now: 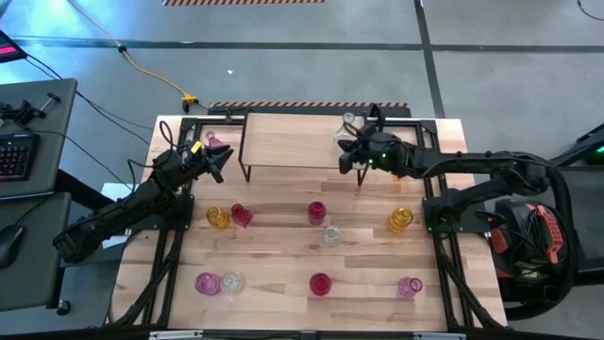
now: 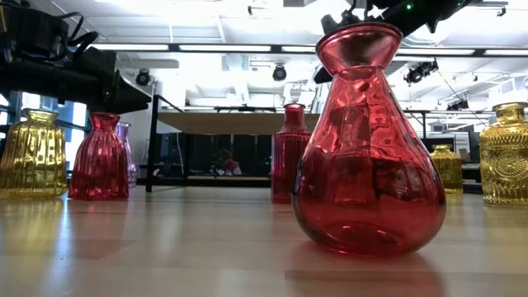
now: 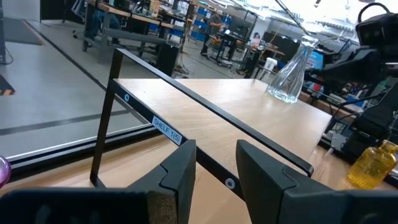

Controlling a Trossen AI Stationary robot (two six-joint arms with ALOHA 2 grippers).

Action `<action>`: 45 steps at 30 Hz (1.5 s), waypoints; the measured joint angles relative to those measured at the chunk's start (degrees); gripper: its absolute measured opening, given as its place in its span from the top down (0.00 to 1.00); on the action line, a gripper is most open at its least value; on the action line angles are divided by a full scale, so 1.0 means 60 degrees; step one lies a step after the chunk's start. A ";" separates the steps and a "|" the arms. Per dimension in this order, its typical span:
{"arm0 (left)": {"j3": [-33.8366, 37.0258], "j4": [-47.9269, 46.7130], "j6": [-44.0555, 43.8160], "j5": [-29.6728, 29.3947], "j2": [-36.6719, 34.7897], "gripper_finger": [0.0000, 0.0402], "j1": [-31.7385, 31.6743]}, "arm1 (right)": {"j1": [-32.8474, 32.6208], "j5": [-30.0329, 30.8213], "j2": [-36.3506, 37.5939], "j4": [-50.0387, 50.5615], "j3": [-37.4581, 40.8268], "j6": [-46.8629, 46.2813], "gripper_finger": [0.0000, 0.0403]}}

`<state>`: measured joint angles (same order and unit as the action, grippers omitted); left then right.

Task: Sort vases onto shelf
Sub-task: Put the top transparent vase on the shelf

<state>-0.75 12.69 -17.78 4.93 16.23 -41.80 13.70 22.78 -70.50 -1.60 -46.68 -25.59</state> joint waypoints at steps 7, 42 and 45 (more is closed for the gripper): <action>0.0001 0.0000 0.0004 -0.0030 0.0000 0.73 0.0000 | 0.0294 0.0090 -0.0011 0.0009 -0.0029 0.0096 1.00; 0.0002 0.0004 0.0076 -0.0044 -0.0001 0.73 -0.0002 | 0.1594 -0.0693 -0.0011 0.0301 -0.0029 0.0096 1.00; 0.0000 0.0005 0.0076 -0.0044 0.0000 0.73 0.0000 | 0.1592 -0.0967 -0.0011 0.0301 -0.0029 0.0089 1.00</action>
<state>-0.75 12.72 -17.32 4.67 16.23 -41.80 23.25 16.98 -70.57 0.21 -46.85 -25.05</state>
